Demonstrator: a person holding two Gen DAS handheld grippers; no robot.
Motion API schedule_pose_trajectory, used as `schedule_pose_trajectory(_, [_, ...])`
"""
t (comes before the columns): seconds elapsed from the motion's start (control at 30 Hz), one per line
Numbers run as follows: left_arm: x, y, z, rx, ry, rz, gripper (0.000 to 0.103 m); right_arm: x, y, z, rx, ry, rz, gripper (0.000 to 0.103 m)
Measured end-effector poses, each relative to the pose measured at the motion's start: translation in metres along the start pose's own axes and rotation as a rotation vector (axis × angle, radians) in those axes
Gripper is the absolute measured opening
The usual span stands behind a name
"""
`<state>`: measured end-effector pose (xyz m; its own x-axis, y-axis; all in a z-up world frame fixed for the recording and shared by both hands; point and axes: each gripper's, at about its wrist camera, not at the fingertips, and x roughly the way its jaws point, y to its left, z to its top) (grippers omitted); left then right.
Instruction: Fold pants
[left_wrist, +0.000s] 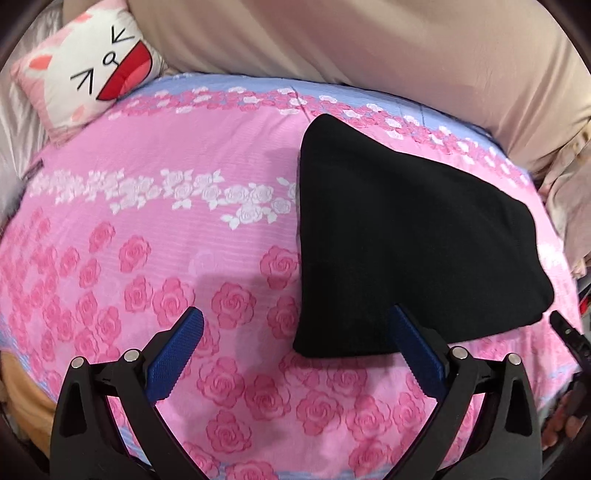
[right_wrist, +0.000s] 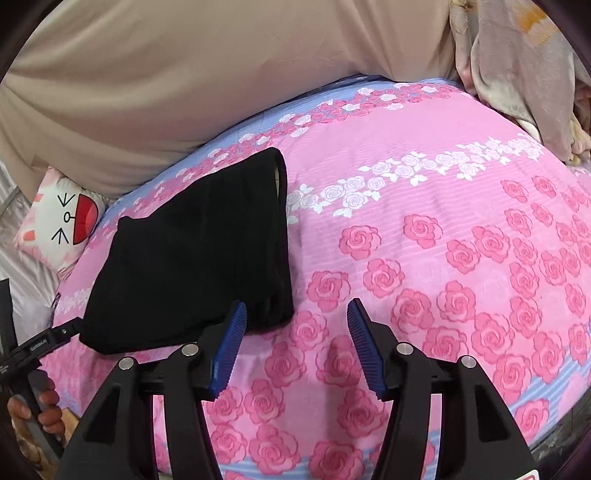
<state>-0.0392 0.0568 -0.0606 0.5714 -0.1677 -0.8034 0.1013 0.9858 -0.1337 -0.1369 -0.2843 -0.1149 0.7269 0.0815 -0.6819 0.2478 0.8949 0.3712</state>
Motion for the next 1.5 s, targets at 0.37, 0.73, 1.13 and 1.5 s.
schedule_pose_trajectory(0.37, [0.004,-0.008,-0.002,0.019,-0.013,-0.052,0.098,-0.010,0.003,-0.004,0.027,-0.039,-0.026,0.065])
schedule_pose_trajectory(0.73, [-0.001,-0.013,0.005,0.096,-0.079,0.155,0.098,-0.002,0.103,0.042,-0.230,-0.113,0.071,0.030])
schedule_pose_trajectory(1.13, [-0.015,0.086,0.009,-0.101,-0.125,0.281,0.098,0.122,0.253,0.033,-0.408,0.151,0.246,0.030])
schedule_pose_trajectory(1.5, [-0.018,0.070,0.029,-0.041,-0.166,0.124,0.098,0.086,0.233,0.050,-0.382,0.084,0.229,0.025])
